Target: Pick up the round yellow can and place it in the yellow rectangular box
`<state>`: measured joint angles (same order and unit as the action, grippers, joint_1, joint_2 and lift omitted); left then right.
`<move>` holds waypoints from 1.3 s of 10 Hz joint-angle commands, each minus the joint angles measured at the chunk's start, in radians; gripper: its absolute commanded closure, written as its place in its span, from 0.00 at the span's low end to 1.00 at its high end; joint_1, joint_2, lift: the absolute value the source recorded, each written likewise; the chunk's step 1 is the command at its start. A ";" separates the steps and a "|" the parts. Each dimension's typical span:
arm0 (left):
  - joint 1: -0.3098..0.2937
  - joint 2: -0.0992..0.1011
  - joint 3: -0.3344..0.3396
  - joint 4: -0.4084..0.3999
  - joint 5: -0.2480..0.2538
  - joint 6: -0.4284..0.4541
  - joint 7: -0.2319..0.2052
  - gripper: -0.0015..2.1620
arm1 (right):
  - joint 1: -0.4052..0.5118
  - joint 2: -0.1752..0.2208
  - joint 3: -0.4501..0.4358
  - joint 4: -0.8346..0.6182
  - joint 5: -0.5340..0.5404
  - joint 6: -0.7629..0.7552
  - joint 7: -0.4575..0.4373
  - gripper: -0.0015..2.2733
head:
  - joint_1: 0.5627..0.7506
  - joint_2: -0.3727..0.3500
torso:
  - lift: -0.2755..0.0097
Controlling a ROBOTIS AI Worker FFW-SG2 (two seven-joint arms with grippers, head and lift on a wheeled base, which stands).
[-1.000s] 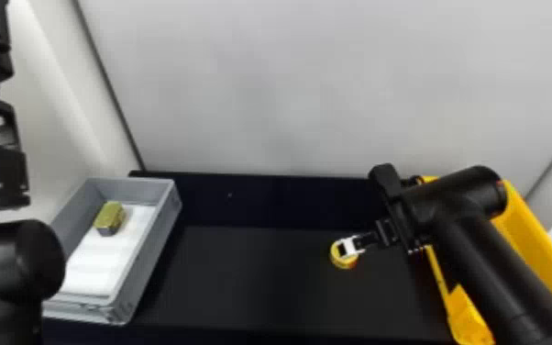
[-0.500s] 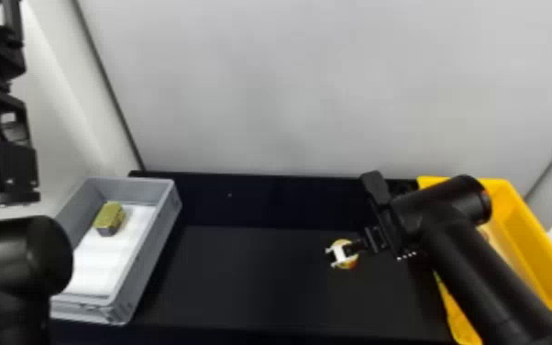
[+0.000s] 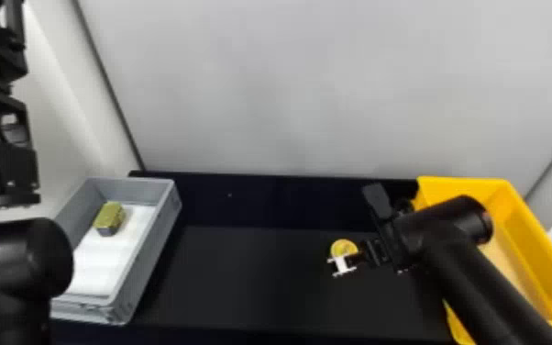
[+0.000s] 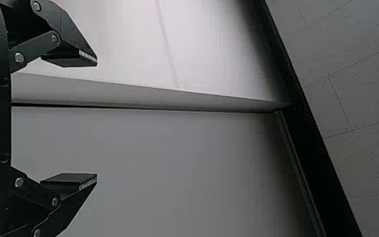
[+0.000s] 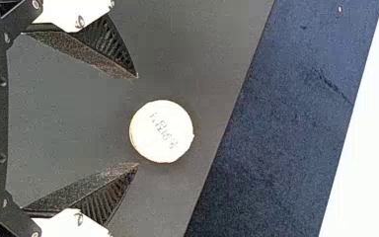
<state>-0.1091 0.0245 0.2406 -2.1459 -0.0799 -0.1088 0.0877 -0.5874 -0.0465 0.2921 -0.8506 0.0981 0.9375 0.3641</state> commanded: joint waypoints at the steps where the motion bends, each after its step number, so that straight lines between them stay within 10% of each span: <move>1: 0.000 0.000 -0.003 0.000 -0.007 -0.005 -0.009 0.19 | 0.009 0.010 -0.040 0.058 -0.001 -0.126 -0.016 0.07 | 0.70 0.59 | 0.97; 10: -0.004 0.005 -0.007 0.011 -0.017 -0.040 -0.022 0.19 | 0.049 0.040 -0.123 0.153 -0.017 -0.344 -0.069 0.07 | 0.70 0.59 | 0.97; 13: -0.001 0.005 -0.007 0.011 -0.018 -0.042 -0.025 0.19 | 0.044 0.039 -0.119 0.137 -0.017 -0.321 -0.091 0.27 | 0.70 0.59 | 0.97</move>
<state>-0.1118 0.0292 0.2327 -2.1353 -0.0972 -0.1510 0.0640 -0.5415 -0.0070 0.1689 -0.7036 0.0810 0.6059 0.2789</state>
